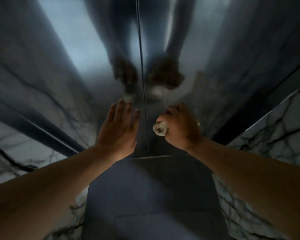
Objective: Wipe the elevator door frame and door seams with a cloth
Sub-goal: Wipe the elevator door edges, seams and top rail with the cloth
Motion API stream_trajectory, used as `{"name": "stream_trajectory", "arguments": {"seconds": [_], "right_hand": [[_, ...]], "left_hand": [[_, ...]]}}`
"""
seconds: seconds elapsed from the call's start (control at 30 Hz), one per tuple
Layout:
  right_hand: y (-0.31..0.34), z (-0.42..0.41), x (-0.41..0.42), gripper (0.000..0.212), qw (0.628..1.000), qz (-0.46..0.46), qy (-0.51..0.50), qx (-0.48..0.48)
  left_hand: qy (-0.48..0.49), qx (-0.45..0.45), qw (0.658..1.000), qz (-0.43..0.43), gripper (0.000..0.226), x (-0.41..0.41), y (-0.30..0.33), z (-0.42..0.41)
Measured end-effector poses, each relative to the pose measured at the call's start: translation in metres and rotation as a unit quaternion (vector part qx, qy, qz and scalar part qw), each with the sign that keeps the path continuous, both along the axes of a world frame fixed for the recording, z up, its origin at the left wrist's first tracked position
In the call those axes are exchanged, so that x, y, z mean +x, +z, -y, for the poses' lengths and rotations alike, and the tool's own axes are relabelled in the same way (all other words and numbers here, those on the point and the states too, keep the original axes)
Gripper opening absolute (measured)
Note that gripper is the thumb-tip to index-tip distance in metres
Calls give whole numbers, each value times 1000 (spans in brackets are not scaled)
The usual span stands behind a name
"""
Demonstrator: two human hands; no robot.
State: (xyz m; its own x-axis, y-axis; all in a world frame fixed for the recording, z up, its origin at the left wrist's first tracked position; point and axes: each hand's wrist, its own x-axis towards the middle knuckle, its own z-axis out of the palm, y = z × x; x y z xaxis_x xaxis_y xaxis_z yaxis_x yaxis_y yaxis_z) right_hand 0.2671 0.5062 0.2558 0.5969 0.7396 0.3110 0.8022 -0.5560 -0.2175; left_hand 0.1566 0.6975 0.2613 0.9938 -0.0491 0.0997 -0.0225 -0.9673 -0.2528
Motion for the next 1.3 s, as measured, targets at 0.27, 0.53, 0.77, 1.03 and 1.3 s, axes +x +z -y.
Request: {"name": "stream_trajectory", "arguments": {"seconds": [0.27,0.53,0.77,1.03,1.3], "right_hand": [[255,-25,33,28,960,229,159,39],[517,-31,32,26,876,416,223,98],[730,-38,14,29,825,517,172,153],[875,-94,-33,42,757,600,144,216],[990,-183,-54,40,688,666,74,280]], "left_hand": [[-12,60,990,125,77,32,241,-20],[8,137,951,277,83,34,495,-33],[93,177,896,397,83,5,707,-38],[158,181,825,511,65,-38,849,-74],[216,225,750,583,68,-79,958,-158]]}}
